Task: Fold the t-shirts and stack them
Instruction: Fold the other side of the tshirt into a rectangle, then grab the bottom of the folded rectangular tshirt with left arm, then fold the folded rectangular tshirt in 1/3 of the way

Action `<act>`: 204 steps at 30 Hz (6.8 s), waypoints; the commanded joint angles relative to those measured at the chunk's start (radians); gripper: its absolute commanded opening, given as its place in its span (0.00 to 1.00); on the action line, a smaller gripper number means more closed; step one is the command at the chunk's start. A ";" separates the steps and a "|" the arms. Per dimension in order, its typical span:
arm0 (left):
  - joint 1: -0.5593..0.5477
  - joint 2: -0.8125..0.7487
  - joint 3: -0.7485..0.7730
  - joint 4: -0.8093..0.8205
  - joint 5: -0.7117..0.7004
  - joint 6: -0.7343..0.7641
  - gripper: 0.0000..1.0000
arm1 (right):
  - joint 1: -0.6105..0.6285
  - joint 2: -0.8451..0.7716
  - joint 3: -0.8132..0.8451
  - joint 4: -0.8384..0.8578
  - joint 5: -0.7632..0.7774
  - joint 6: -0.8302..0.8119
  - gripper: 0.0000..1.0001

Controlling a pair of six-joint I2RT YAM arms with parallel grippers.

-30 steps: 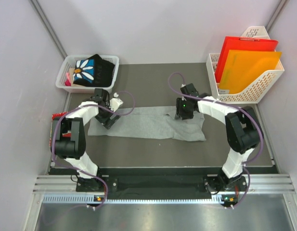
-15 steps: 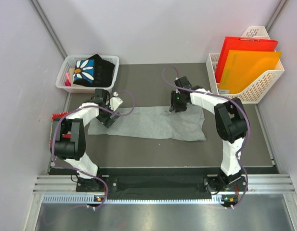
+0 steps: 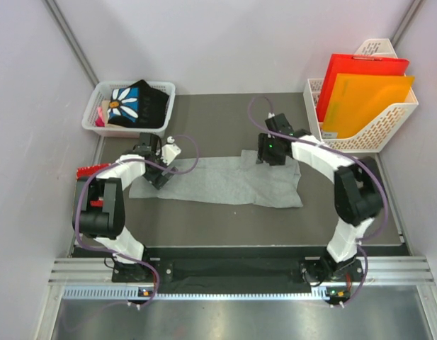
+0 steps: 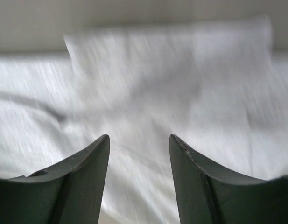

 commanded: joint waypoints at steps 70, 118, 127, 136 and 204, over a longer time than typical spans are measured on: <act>0.064 -0.126 0.055 -0.135 0.129 -0.030 0.99 | -0.143 -0.041 -0.257 0.004 0.073 0.073 0.39; 0.246 0.183 0.214 -0.160 0.440 -0.223 0.87 | 0.033 -0.327 -0.200 -0.156 0.398 0.102 0.35; 0.259 0.213 0.194 -0.147 0.445 -0.217 0.48 | 0.065 -0.291 -0.215 -0.145 0.391 0.105 0.32; 0.260 0.152 0.195 -0.209 0.448 -0.186 0.00 | 0.073 -0.291 -0.227 -0.139 0.392 0.105 0.29; -0.485 0.247 0.663 -0.528 0.405 -0.462 0.99 | 0.003 -0.408 -0.410 -0.058 0.357 0.070 0.25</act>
